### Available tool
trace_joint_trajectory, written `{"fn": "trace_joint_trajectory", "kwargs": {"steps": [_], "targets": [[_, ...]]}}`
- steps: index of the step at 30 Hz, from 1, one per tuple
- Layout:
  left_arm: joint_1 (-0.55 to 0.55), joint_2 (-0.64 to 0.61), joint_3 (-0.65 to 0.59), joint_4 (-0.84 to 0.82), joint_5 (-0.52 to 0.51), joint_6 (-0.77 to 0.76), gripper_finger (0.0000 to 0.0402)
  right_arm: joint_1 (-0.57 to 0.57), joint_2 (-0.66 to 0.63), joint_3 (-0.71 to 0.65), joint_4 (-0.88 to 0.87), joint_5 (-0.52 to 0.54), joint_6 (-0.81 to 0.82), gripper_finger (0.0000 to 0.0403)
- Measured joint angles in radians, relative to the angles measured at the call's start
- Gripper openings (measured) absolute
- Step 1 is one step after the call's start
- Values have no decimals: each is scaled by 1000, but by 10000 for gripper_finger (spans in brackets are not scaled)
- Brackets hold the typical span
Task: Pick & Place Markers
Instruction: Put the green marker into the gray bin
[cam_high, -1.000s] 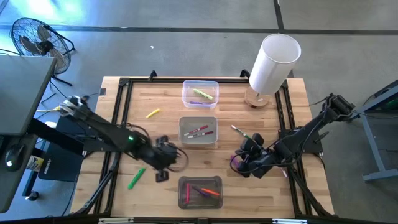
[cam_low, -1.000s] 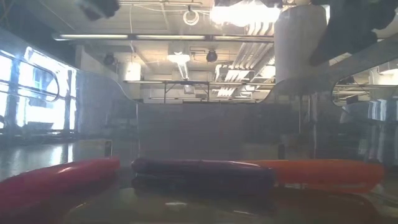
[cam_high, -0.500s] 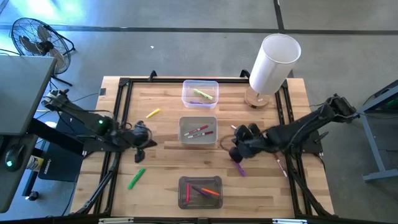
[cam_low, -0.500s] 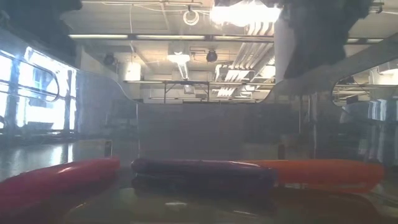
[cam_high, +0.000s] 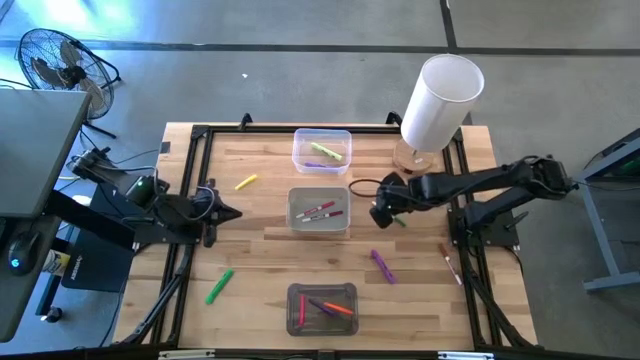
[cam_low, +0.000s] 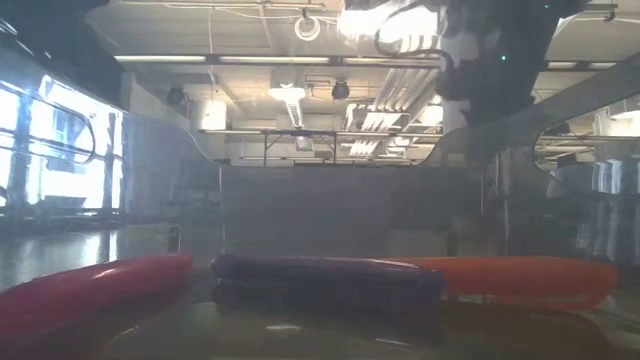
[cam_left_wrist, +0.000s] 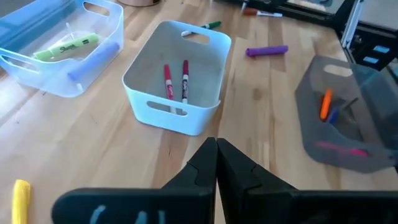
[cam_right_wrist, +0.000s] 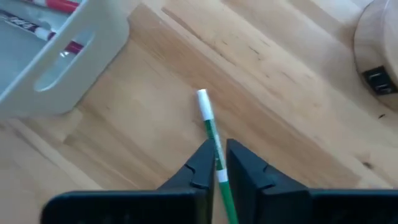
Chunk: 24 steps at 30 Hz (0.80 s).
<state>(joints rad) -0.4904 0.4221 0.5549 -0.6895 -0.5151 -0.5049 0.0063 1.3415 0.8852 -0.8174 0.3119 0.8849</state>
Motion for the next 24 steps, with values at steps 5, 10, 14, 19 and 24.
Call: {"fn": "trace_joint_trajectory", "kwargs": {"steps": [5,10,14,19,24], "targets": [[0,-10,0,-30,1,3,0,-9,2,0,-1,3,-59,85],[0,-5,0,-47,15,3,0,-9,48,0,-1,-9,-120,129],[0,-5,0,-47,17,3,0,-9,127,0,-4,-49,-161,143],[0,-5,0,-47,30,3,0,-23,213,0,-17,-91,-175,145],[0,-5,0,-47,43,8,0,-71,288,0,-21,-164,-218,145]]}}
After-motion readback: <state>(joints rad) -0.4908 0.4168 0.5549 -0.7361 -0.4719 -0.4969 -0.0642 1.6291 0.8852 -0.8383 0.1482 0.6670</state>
